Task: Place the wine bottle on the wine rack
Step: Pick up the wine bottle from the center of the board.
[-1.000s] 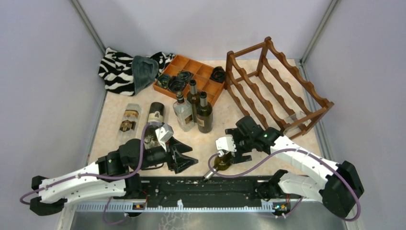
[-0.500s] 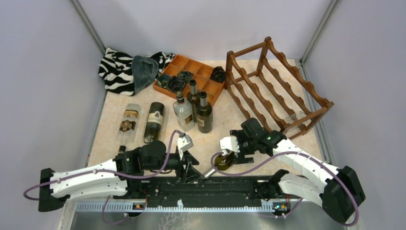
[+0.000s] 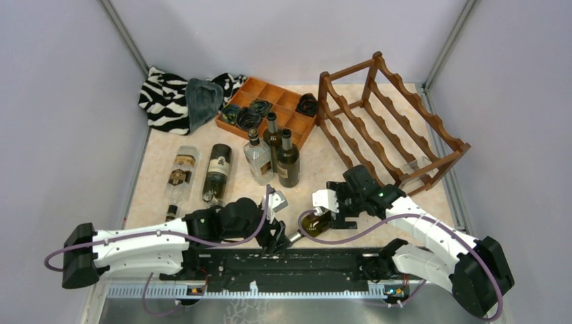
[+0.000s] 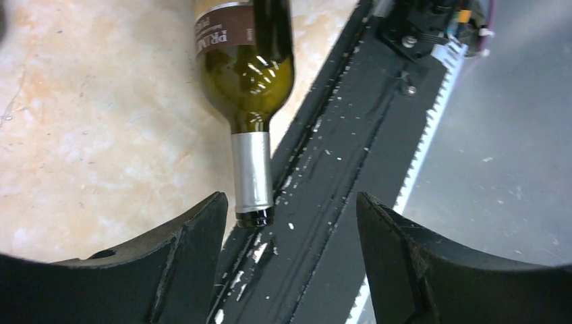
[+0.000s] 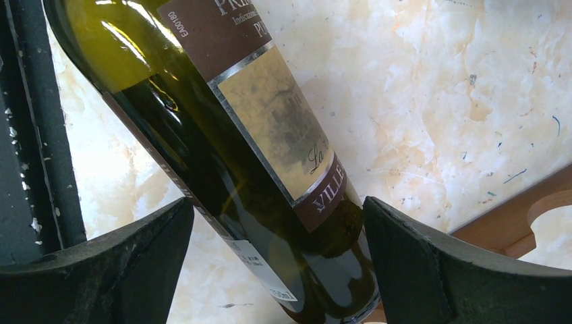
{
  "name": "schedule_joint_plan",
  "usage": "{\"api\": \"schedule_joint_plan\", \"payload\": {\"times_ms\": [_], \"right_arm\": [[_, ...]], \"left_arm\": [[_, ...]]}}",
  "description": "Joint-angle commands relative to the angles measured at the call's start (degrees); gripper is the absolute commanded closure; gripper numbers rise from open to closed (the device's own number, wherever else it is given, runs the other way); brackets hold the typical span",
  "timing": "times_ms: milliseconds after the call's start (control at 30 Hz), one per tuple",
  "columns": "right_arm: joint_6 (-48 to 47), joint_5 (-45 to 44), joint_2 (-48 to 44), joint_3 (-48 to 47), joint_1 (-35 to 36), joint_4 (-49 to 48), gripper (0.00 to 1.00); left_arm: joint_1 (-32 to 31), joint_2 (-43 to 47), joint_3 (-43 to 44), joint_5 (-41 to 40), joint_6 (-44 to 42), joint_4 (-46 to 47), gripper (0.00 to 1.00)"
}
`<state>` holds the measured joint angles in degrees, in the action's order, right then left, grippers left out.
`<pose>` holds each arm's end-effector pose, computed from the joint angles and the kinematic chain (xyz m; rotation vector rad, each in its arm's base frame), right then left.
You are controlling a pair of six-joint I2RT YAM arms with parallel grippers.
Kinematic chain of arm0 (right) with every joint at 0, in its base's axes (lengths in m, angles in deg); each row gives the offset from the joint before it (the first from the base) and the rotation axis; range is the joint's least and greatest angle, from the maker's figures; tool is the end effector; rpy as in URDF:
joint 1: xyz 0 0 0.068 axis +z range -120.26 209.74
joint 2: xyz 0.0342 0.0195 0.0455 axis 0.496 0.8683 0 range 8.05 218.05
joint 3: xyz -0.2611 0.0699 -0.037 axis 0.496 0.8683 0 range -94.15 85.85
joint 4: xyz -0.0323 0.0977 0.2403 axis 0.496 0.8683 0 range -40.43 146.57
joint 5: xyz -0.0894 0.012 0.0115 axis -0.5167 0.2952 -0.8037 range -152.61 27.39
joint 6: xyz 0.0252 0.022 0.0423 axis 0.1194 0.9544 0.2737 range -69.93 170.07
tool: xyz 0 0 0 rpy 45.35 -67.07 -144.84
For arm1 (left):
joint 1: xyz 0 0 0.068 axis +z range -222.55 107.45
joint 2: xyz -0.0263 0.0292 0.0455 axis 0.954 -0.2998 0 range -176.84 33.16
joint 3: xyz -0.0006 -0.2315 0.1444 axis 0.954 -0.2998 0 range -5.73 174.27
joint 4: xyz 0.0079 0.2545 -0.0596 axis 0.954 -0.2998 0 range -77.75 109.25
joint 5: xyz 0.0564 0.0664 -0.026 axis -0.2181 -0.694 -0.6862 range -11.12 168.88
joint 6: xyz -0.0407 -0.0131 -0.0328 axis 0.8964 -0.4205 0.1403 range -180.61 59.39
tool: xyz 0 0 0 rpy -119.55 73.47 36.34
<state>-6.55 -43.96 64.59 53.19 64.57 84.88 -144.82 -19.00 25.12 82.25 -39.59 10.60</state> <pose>0.1395 0.1109 0.1969 -1.9003 1.6919 0.2775 0.0597 -0.1941 0.2343 1.0163 2.0293 -0.9995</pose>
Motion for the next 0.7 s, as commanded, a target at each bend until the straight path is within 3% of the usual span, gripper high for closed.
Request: {"api": "schedule_joint_plan", "payload": {"times_ms": [0, 667], "right_arm": [[0.8, 1.7, -1.0, 0.3, -0.8, -2.4, 0.07], [1.5, 2.1, 0.0, 0.6, -1.6, -3.0, 0.08]], "left_arm": [[-0.4, -3.1, 2.0, -6.5, 0.9, 0.1, 0.24], [-1.4, -14.4, -4.9, -10.3, -6.4, 18.9, 0.28]]}}
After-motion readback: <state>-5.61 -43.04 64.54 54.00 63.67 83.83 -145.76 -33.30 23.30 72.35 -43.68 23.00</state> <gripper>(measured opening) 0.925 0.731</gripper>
